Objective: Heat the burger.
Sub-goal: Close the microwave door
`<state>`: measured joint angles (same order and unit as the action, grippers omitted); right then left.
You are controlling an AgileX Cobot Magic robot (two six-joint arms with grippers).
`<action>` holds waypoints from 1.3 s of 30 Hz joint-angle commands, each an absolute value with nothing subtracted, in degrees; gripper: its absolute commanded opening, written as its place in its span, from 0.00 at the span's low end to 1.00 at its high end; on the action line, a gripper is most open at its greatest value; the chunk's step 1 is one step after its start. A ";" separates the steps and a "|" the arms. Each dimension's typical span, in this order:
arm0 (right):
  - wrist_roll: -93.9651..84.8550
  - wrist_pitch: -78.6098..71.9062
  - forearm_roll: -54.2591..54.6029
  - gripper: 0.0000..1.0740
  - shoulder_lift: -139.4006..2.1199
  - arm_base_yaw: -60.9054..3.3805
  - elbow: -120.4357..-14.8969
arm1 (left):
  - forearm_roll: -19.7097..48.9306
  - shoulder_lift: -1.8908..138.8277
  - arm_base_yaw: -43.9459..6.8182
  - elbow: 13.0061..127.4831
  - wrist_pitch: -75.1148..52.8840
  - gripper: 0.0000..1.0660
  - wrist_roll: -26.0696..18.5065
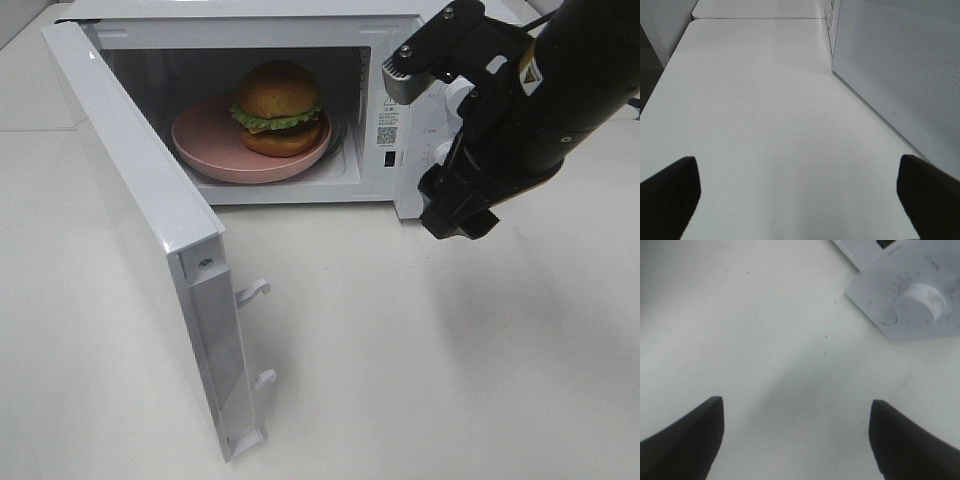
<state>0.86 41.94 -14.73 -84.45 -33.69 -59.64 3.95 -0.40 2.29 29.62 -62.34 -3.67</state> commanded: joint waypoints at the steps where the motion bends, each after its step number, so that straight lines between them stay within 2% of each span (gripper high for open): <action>1: 3.27 46.75 -13.29 0.71 -81.65 -33.52 -59.42 | 4.01 -1.09 2.41 29.68 -61.31 0.94 -3.61; 11: 3.32 56.55 -7.85 0.71 -73.17 -33.58 -58.67 | 4.01 -1.09 2.41 29.68 -61.31 0.94 -3.61; 22: 4.07 56.26 -7.79 0.71 -56.67 -33.46 -49.10 | 4.01 -1.09 2.41 29.68 -61.31 0.94 -3.61; 25: 4.98 56.26 -7.39 0.71 -52.31 -31.74 -47.78 | 4.01 -1.09 2.41 29.68 -61.31 0.94 -3.61; 27: 5.39 56.32 -7.33 0.71 -48.82 -26.81 -46.41 | 4.01 -1.09 2.41 29.68 -61.31 0.94 -3.61; 28: 5.39 56.32 -7.33 0.71 -48.82 -26.81 -46.41 | 4.01 -1.09 2.41 29.68 -61.31 0.94 -3.61; 29: 5.39 56.21 -7.39 0.71 -45.89 -23.26 -45.26 | 4.01 -1.09 2.41 29.68 -61.31 0.94 -3.61; 31: 5.67 56.04 -7.39 0.71 -43.03 -21.08 -44.12 | 4.01 -1.09 2.41 29.68 -61.31 0.94 -3.61; 39: 5.84 55.69 -7.56 0.73 -31.80 -15.18 -39.25 | 4.01 -1.09 2.41 29.68 -61.31 0.94 -3.61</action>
